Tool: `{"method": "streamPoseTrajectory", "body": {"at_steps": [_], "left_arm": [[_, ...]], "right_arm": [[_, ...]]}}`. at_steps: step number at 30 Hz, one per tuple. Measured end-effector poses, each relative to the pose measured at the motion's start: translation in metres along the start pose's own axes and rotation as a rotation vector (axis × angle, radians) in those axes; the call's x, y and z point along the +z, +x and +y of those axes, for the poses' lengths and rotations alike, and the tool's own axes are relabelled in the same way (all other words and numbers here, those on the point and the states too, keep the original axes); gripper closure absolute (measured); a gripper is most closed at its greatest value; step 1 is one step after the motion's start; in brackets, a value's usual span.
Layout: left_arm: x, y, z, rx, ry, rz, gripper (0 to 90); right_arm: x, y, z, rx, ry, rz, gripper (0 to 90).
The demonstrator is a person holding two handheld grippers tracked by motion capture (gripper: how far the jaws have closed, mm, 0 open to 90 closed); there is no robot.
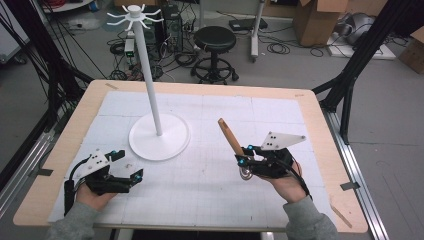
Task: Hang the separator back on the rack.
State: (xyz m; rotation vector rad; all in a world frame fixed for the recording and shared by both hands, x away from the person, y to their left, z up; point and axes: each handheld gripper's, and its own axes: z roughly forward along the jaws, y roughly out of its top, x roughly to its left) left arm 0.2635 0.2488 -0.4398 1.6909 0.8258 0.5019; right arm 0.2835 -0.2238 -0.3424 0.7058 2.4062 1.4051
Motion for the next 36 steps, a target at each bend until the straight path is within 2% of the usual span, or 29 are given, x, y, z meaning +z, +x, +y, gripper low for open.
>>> {"method": "streamPoseTrajectory", "body": {"at_steps": [10, 18, 28, 36], "left_arm": [[0.001, -0.001, 0.0, -0.003, 0.001, 0.0, 1.8], [-0.001, 0.0, 0.001, -0.01, -0.01, 0.004, 1.8], [-0.001, 0.0, 0.001, -0.009, -0.009, 0.002, 1.8], [-0.002, 0.0, 0.0, -0.013, -0.01, 0.001, 1.8]], "right_arm": [[-0.002, -0.002, 0.015, 0.04, -0.079, 0.039, 69.6], [0.0, -0.008, 0.03, 0.066, -0.118, 0.044, 69.6], [0.01, -0.006, 0.053, 0.064, -0.15, 0.039, 69.6], [0.021, -0.003, 0.076, 0.042, -0.173, 0.029, 69.6]]}}
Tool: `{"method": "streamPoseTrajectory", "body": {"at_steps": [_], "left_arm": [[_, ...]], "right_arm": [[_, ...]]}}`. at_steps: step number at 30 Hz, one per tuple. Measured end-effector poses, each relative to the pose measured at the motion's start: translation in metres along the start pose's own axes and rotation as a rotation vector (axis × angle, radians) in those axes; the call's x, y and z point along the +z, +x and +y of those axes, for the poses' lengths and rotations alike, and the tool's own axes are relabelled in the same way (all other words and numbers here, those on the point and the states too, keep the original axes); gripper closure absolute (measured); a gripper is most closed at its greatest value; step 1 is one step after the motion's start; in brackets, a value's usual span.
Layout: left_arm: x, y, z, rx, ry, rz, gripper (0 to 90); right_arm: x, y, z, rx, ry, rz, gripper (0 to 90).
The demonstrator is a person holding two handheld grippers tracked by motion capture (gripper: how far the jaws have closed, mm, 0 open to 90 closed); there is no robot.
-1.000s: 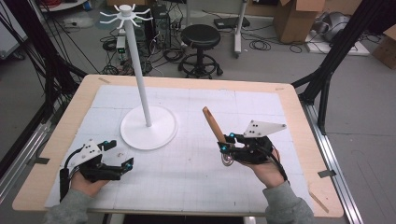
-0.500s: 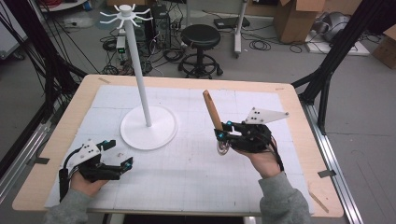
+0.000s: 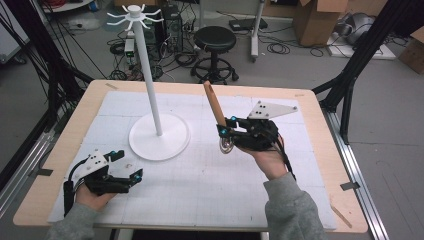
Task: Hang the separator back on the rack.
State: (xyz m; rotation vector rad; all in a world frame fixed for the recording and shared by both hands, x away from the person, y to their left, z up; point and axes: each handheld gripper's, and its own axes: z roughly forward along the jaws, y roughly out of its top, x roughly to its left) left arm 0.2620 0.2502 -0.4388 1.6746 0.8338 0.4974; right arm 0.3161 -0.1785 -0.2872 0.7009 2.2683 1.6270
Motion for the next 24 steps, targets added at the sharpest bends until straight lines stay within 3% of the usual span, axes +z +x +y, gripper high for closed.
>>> {"method": "streamPoseTrajectory", "body": {"at_steps": [24], "left_arm": [[-0.009, 0.003, -0.002, -0.003, -0.005, 0.02, 1.8]], "right_arm": [[0.028, 0.005, 0.035, -0.026, -0.065, -0.04, 69.5]]}}
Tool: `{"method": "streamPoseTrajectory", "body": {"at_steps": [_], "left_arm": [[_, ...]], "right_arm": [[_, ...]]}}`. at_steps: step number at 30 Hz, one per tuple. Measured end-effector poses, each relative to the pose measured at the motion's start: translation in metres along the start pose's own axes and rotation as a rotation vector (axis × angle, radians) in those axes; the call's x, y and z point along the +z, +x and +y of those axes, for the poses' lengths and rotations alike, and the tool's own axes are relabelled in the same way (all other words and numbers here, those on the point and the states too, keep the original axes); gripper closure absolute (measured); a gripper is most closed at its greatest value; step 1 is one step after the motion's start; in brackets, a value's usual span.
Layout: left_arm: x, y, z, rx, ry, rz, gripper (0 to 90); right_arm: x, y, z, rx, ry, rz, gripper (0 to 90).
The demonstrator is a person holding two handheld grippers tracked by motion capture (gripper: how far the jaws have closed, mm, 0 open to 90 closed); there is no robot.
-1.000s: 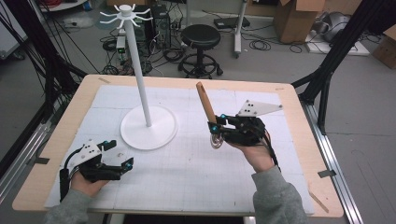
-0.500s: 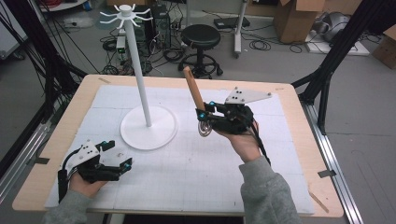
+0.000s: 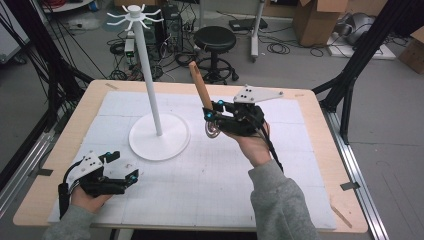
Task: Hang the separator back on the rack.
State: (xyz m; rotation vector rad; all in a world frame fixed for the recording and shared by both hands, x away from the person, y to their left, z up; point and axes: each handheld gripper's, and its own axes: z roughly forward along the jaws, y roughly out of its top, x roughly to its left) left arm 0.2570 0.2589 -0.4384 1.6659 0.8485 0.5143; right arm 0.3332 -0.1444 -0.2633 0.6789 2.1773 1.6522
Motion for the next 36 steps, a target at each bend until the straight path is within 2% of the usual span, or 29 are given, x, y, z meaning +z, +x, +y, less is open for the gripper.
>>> {"method": "streamPoseTrajectory", "body": {"at_steps": [13, 22, 29, 36], "left_arm": [[-0.007, 0.0, -0.001, -0.009, -0.011, 0.005, 1.8], [-0.01, 0.0, -0.002, -0.013, -0.016, 0.01, 1.8], [-0.011, 0.002, -0.002, -0.019, -0.011, 0.009, 1.8], [-0.011, 0.001, -0.003, -0.019, -0.008, 0.009, 1.8]], "right_arm": [[0.017, 0.007, 0.019, -0.024, -0.026, -0.003, 69.6], [0.029, 0.014, 0.029, -0.049, -0.041, -0.035, 69.6], [0.036, 0.019, 0.04, -0.055, -0.06, -0.057, 69.6], [0.042, 0.018, 0.046, -0.04, -0.076, -0.073, 69.6]]}}
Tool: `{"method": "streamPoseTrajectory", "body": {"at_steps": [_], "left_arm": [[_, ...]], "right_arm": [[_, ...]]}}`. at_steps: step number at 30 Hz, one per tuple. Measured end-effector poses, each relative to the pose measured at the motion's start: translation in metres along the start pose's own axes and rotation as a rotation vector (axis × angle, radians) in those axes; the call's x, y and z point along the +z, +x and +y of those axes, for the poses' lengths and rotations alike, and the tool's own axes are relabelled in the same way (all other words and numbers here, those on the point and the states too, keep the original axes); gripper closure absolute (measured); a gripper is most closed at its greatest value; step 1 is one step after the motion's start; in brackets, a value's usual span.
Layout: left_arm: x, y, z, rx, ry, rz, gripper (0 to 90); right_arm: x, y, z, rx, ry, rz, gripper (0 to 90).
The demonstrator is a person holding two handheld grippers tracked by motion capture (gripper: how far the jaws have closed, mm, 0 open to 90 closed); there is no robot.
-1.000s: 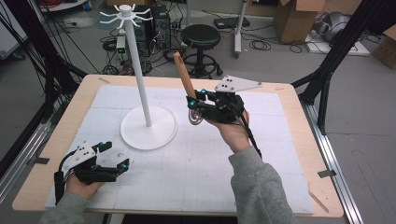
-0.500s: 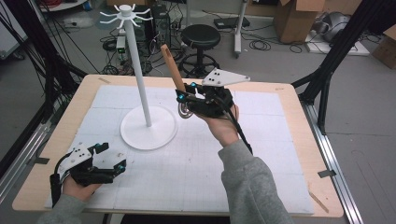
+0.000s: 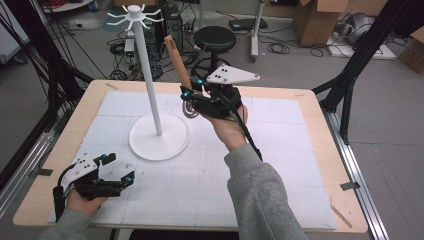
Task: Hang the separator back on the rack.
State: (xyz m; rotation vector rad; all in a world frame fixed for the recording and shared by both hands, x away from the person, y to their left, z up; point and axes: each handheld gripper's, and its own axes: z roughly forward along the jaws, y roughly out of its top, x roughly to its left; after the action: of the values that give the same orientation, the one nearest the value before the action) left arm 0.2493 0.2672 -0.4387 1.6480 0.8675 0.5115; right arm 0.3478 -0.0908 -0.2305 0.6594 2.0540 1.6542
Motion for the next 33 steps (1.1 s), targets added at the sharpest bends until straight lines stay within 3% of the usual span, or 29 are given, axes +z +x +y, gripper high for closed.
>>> {"method": "streamPoseTrajectory", "body": {"at_steps": [12, 20, 27, 33], "left_arm": [[-0.005, 0.001, -0.001, 0.0, 0.003, 0.02, 1.8], [-0.004, 0.002, -0.001, -0.012, 0.0, 0.021, 1.8], [-0.002, -0.002, -0.001, 0.001, 0.009, 0.002, 1.8], [-0.004, -0.001, 0.001, -0.02, -0.011, -0.001, 1.8]], "right_arm": [[0.014, -0.001, 0.01, -0.009, 0.008, -0.041, 69.6], [0.023, 0.003, 0.013, -0.001, -0.014, -0.038, 69.6], [0.026, 0.012, 0.021, -0.007, -0.052, -0.037, 69.6], [0.031, 0.015, 0.022, -0.006, -0.052, -0.034, 69.6]]}}
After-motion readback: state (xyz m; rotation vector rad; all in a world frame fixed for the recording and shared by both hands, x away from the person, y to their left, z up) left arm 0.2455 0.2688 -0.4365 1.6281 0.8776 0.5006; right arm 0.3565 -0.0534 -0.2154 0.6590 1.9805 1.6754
